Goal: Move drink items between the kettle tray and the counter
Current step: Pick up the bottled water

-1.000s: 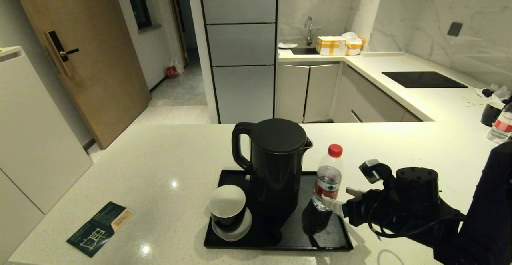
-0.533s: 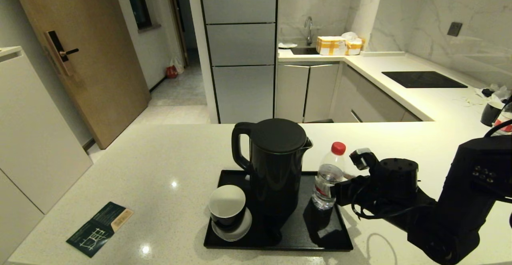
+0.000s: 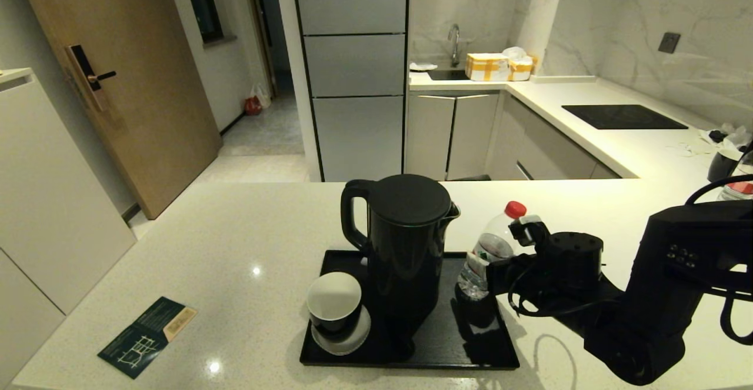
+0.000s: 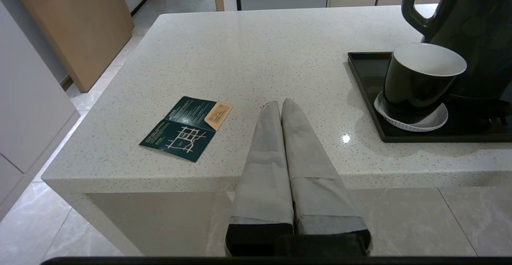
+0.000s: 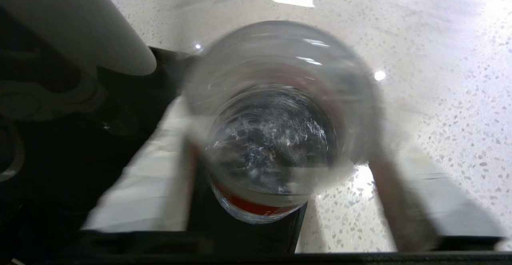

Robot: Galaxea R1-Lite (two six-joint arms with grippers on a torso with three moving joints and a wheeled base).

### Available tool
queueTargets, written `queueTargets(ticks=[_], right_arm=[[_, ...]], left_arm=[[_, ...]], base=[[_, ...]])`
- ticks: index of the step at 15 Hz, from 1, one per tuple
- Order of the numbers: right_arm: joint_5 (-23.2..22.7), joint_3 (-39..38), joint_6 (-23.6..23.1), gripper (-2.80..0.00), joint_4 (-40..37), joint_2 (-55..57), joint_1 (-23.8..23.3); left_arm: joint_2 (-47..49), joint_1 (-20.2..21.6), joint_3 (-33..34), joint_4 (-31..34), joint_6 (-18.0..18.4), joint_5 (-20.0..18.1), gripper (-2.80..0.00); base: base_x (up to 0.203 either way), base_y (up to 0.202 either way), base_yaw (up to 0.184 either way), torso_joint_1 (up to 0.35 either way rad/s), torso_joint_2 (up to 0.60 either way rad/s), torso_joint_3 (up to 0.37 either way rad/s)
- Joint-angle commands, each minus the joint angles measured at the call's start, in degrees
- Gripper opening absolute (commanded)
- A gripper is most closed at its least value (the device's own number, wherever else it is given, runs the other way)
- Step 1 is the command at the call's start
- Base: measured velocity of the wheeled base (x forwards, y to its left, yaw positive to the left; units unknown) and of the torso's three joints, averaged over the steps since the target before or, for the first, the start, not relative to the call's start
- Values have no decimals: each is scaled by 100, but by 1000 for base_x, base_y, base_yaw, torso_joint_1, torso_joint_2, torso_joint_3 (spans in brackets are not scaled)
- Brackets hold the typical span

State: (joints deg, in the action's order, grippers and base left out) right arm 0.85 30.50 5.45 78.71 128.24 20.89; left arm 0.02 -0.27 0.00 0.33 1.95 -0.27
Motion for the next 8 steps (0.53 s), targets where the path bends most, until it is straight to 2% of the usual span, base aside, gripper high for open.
queueTargets(ticks=[1,6,8], right_arm=[[3,9,0,-280,47,17,11],[-6,-62,-9,-280,117,17,55],[48,-82,-11,-280,4,-367,56]], left_arm=[[-2,0,0,2,-2,0,-280],[-2,0,0,2,-2,0,-280],[-11,0,0,2,-2,0,-280]], base=[[0,0,0,0,0,0],[0,0,0,0,0,0],[0,0,0,0,0,0]])
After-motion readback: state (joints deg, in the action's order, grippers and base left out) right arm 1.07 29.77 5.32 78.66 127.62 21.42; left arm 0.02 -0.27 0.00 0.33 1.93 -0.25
